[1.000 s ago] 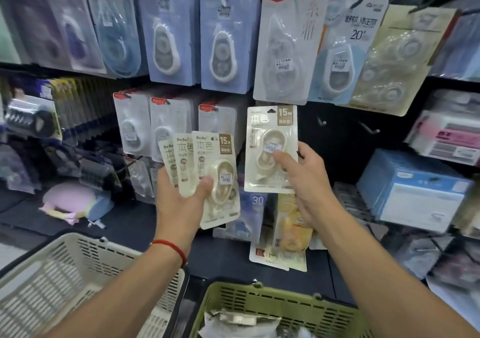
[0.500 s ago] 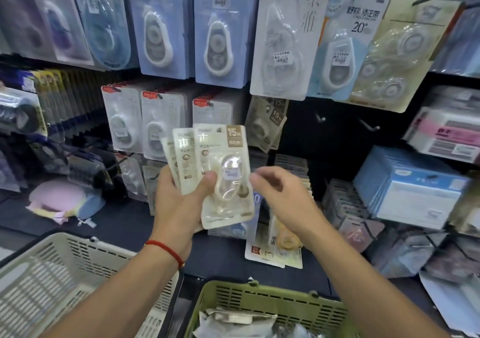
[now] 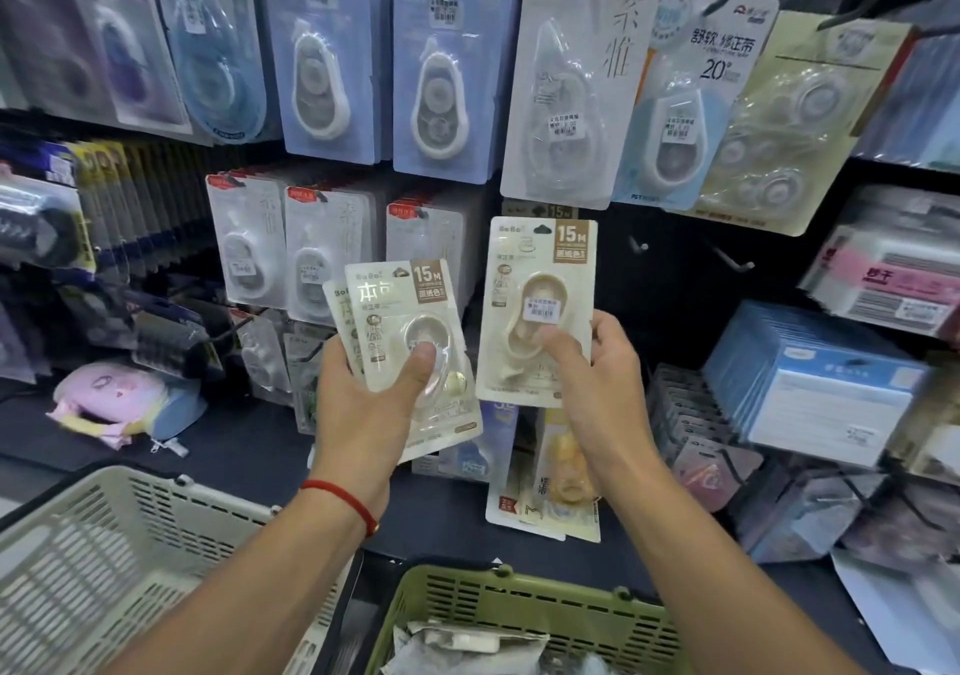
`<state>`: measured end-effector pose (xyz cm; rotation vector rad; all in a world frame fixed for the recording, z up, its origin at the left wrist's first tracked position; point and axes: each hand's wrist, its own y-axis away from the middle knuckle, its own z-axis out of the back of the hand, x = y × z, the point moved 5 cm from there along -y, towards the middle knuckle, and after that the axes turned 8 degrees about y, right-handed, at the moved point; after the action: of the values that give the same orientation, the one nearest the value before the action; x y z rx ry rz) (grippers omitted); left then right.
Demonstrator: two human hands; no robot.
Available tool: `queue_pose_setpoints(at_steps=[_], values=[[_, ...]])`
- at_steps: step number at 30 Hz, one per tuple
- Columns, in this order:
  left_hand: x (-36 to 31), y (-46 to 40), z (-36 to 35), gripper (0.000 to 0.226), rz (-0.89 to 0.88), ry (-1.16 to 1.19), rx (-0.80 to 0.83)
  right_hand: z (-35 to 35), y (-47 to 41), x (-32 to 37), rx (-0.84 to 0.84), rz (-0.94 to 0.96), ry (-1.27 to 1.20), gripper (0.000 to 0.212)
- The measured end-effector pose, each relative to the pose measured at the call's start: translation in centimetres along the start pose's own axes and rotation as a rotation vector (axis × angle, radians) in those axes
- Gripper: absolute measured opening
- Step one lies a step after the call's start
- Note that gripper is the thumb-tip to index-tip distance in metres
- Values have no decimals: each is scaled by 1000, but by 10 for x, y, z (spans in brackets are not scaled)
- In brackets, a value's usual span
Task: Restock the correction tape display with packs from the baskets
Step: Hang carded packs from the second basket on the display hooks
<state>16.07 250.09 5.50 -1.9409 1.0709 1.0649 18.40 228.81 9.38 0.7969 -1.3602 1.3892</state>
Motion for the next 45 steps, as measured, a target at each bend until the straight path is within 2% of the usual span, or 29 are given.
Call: queue_pose_setpoints(at_steps=[3,9,13,15,20,23,24,25,27,29,30,33,36,40,45], values=[[-1,-2,5,47,-19,-22,-25,0,-3,1,14,30,28,17],[-10,-3,9,46,-123,-76,-72,4,-7,2,-26,67,52,30],[-12,-2,9,45,-151,-82,-86,8,-10,-3,-46,38,138,14],[-11,-1,8,43,-149,-77,-83,7,-11,-1,-57,43,133,15],[-10,0,6,41,-143,-77,-73,7,-15,-2,-64,-25,154,29],[-9,0,6,42,-144,-89,-62,10,-13,-9,-35,-60,444,61],[-9,0,6,43,-140,-94,-53,10,-11,-11,-29,-55,506,61],[-9,0,5,45,-134,-101,-39,8,-8,-12,5,-40,506,53],[-5,2,2,52,-110,-102,4,-3,-1,-14,199,-49,434,26],[0,5,-3,57,-84,-89,49,-19,9,-15,418,-61,427,19],[2,6,-6,59,-74,-80,64,-24,13,-15,460,-51,434,21],[4,7,-10,67,-61,-24,75,-24,13,-12,370,-21,430,15],[3,6,-11,68,-46,25,93,-13,7,-11,249,-48,315,7],[0,9,-12,57,-47,14,114,-7,2,-12,168,-63,214,10],[5,-1,0,30,-21,-38,16,5,0,-11,-71,-40,174,9]])
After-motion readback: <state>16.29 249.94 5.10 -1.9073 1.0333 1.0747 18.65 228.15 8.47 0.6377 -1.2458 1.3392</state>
